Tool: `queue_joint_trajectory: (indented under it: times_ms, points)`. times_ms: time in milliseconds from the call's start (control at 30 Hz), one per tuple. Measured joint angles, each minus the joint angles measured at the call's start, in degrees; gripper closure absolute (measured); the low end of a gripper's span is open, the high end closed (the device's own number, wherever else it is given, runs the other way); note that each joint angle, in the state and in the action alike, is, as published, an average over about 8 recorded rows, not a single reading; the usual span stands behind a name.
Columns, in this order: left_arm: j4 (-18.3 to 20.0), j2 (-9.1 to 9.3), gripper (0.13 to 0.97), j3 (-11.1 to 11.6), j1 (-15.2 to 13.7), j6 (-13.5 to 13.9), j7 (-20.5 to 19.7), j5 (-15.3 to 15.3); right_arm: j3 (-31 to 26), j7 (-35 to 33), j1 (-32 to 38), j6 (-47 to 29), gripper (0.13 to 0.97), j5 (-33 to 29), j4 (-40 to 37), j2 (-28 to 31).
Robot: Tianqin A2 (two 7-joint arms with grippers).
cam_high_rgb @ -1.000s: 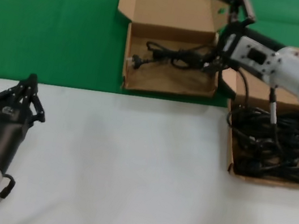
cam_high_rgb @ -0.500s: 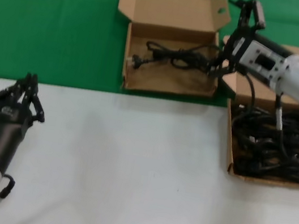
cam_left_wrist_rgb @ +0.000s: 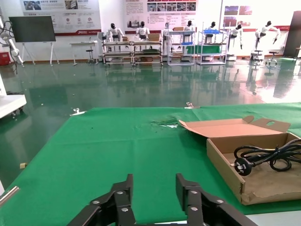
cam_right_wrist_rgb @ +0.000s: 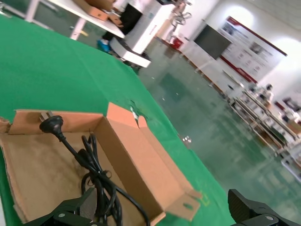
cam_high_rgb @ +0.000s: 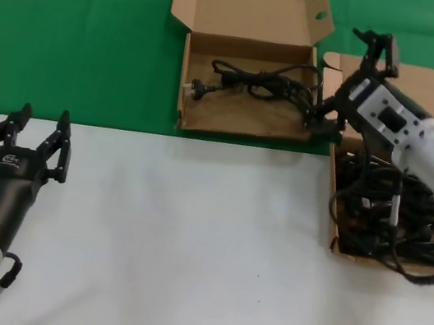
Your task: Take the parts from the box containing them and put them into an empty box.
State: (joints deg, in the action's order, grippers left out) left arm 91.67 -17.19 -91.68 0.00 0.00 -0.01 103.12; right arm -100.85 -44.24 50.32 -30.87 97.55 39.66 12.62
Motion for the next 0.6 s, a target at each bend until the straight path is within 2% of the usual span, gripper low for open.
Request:
queue_joint_trajectory:
  times_ms: [233, 267, 533, 600]
  points:
    - [0.0, 0.0, 0.681, 0.0, 0.0, 0.0, 0.0, 0.0, 1.06, 5.08, -5.79, 3.55, 0.129, 0.64, 5.98, 0.53]
    - [0.0, 0.0, 0.681, 0.0, 0.0, 0.0, 0.0, 0.0, 1.21, 5.82, -6.63, 4.06, 0.129, 0.73, 6.85, 0.6]
    - [0.0, 0.0, 0.466, 0.0, 0.0, 0.0, 0.01, 0.0, 2.42, 11.65, -13.3, 8.13, 0.129, 1.47, 13.7, 1.2]
    - [0.0, 0.0, 0.444, 0.0, 0.0, 0.0, 0.01, 0.0, 2.73, 13.13, -14.98, 9.17, 0.129, 1.66, 15.44, 1.36]
